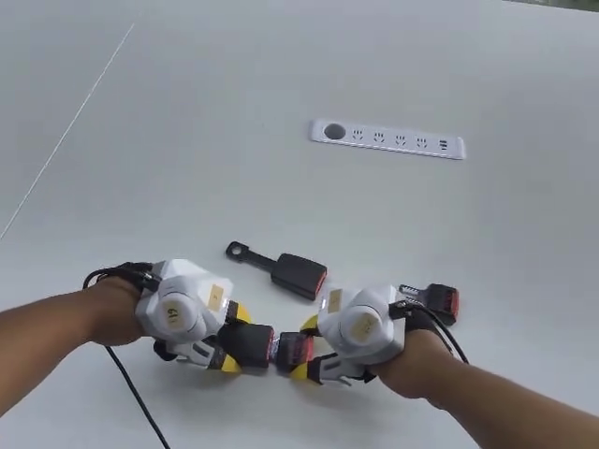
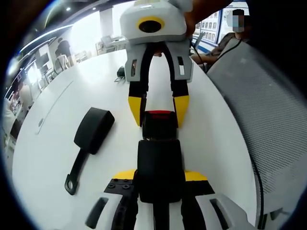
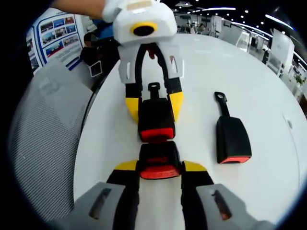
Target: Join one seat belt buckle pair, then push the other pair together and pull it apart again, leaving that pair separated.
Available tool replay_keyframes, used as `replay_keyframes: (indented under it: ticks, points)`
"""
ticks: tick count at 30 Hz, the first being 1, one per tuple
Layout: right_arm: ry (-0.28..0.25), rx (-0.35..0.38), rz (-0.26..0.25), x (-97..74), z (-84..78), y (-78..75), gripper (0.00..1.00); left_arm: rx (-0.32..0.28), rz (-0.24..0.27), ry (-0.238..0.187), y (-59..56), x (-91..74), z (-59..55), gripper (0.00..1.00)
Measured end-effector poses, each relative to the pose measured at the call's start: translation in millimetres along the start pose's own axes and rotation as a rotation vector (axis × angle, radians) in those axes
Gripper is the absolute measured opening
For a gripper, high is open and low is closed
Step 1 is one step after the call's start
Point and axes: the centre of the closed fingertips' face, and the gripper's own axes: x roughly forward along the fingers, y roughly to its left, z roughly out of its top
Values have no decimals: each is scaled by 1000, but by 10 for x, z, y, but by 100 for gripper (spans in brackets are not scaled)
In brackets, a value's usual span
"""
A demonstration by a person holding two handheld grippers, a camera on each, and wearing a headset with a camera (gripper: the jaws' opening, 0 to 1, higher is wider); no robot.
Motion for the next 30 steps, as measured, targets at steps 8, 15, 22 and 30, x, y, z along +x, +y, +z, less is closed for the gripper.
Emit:
replay_keyframes:
  ticks: [8, 15, 22, 30]
  points:
    - [-6, 9, -6, -9, -14, -2, 31, 8, -8, 0, -3, -5, 1, 34]
    - [-12, 28, -10, -24, -39, 0, 31, 14, -17, 2, -5, -6, 2, 34]
    - [-18, 38, -10, -35, -47, 4, 31, 21, -27, 6, -1, -5, -2, 33]
    - [-26, 53, -12, -59, -63, 9, 31, 20, -31, 4, 3, -3, 13, 33]
